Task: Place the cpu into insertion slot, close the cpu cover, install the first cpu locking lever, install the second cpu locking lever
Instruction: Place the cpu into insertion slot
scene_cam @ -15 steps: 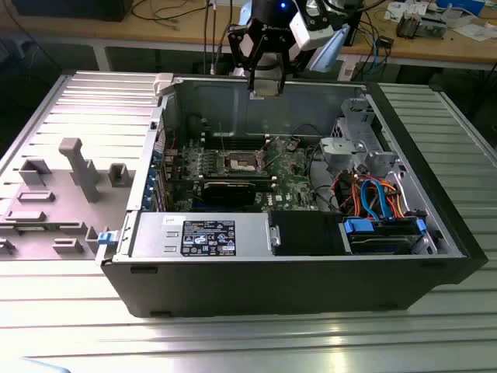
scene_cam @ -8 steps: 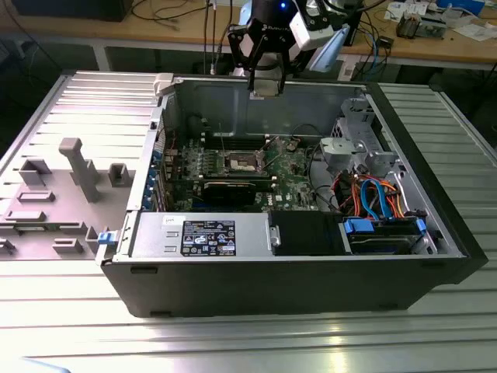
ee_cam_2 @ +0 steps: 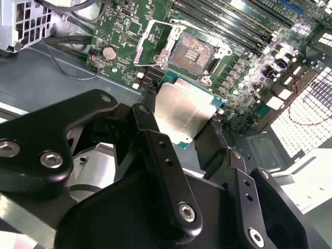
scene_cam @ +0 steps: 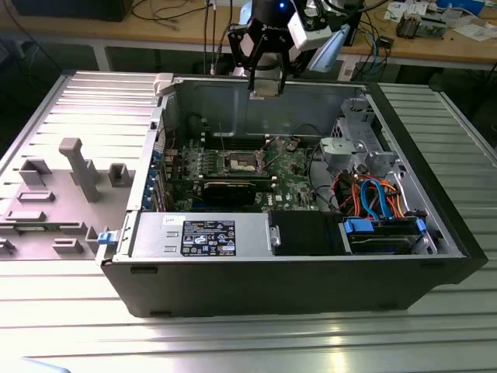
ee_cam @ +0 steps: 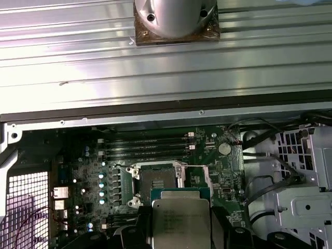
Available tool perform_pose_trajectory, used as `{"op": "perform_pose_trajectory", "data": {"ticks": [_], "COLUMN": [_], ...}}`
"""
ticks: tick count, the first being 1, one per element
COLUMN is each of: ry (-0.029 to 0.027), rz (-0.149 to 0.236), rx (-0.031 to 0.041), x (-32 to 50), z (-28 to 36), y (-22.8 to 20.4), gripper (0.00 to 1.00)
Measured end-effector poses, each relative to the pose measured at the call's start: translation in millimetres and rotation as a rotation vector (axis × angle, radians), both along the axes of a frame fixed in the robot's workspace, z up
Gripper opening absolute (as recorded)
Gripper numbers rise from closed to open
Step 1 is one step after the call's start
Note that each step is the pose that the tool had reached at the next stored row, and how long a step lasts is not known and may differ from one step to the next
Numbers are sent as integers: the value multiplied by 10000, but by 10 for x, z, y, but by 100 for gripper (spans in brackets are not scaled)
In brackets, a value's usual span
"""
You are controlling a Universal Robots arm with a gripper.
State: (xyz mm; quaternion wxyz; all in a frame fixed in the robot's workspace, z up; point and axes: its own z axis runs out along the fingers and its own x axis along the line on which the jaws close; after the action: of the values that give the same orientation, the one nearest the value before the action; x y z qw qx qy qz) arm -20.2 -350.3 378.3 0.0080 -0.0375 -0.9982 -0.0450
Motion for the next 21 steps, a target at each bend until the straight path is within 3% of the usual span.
{"op": "perform_pose_trajectory", "data": {"ticks": [21], "ry": [0], "rz": [-398], "rx": [0], "x": [8], "z": [0], "y": [0], "gripper": [55]}}
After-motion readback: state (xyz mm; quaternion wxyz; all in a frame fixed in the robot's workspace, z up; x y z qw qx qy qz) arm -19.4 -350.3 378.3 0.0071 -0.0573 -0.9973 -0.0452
